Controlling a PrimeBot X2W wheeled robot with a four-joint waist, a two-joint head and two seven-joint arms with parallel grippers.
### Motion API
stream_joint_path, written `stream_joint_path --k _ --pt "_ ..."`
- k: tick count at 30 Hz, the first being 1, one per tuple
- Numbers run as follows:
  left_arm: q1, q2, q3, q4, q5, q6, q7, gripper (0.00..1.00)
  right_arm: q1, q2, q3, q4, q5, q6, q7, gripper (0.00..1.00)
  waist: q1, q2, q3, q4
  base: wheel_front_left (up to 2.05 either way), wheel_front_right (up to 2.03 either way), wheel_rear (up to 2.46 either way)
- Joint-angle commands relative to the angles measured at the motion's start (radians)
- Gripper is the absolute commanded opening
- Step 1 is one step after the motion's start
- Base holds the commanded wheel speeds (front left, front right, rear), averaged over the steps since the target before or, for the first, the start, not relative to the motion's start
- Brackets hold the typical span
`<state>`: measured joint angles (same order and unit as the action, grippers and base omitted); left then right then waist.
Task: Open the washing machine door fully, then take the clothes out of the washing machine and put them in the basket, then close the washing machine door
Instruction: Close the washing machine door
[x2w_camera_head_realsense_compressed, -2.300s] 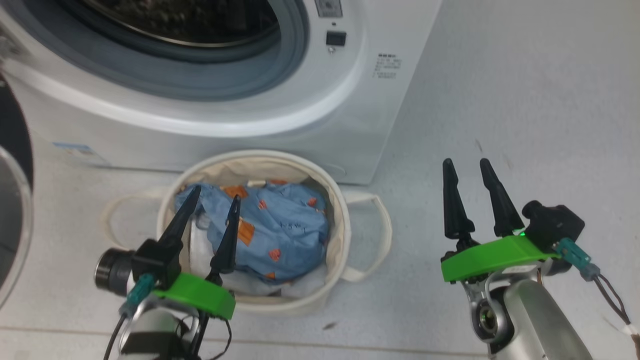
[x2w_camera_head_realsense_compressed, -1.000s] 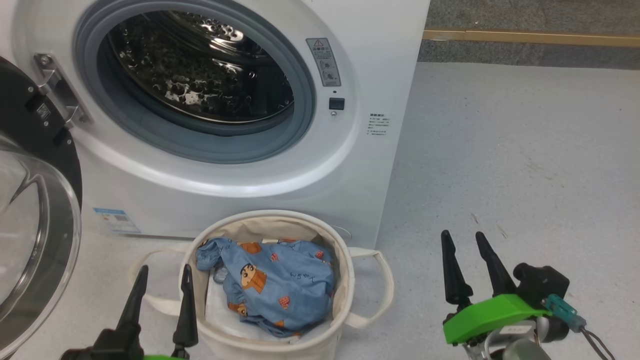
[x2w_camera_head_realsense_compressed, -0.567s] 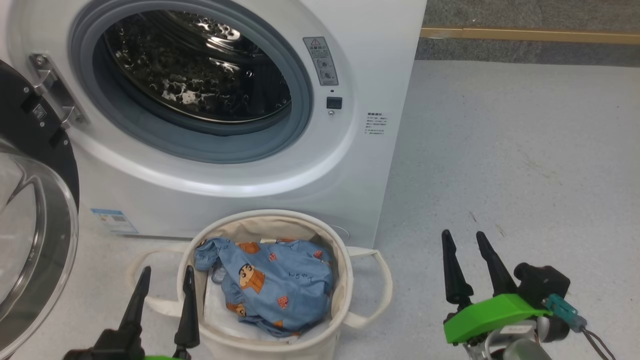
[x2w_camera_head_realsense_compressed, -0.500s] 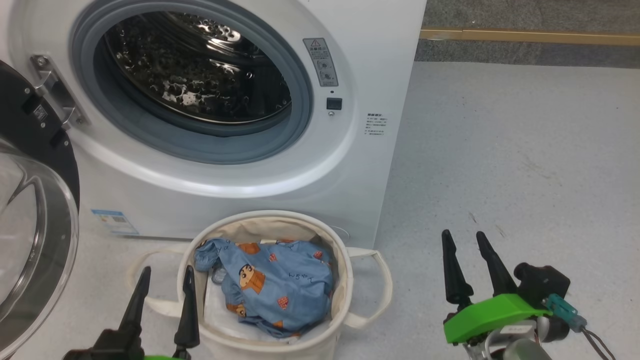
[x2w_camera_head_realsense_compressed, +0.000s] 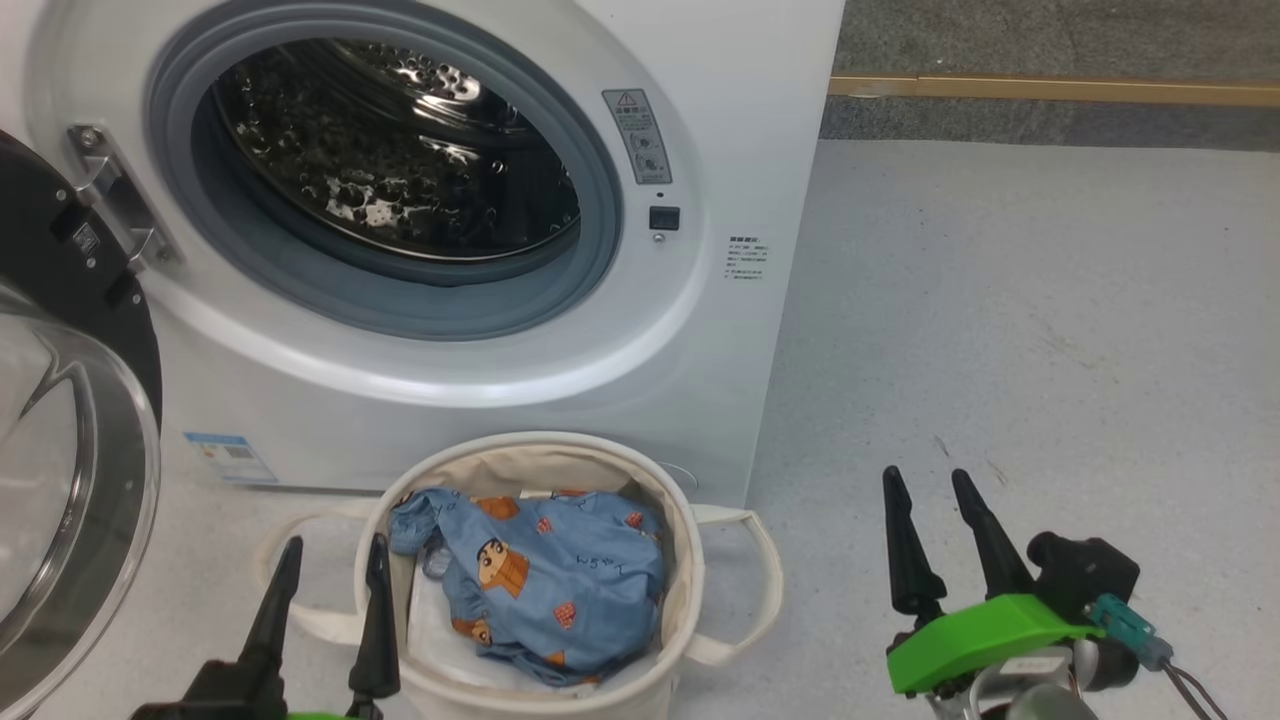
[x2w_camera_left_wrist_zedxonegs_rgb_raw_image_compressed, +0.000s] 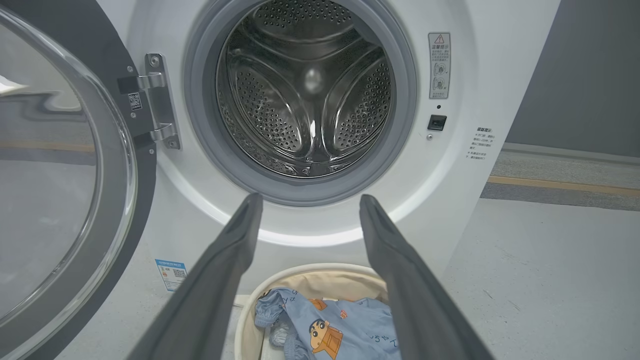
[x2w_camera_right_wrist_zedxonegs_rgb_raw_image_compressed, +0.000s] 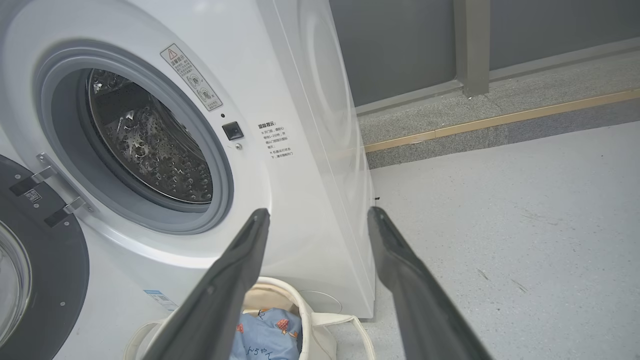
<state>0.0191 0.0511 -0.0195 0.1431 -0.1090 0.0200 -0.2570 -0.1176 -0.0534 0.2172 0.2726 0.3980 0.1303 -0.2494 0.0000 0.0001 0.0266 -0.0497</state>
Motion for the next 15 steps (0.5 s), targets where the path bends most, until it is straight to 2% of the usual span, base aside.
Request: stream_joint_path --k 1,15 --pt "-0.018 -0.001 0.027 -0.024 -0.002 -0.001 -0.005 1.00 -0.016 0.003 0.026 -0.032 0.005 0.000 -0.012 1.00 0.0000 -0.0001 -0.002 -0.001 0.00 0.00 0.00" --pt "-0.018 -0.001 0.026 -0.021 -0.004 -0.003 -0.005 1.00 -0.017 0.003 0.026 -0.030 0.005 0.000 -0.012 1.00 0.0000 -0.0001 -0.004 -0.003 0.00 0.00 0.00"
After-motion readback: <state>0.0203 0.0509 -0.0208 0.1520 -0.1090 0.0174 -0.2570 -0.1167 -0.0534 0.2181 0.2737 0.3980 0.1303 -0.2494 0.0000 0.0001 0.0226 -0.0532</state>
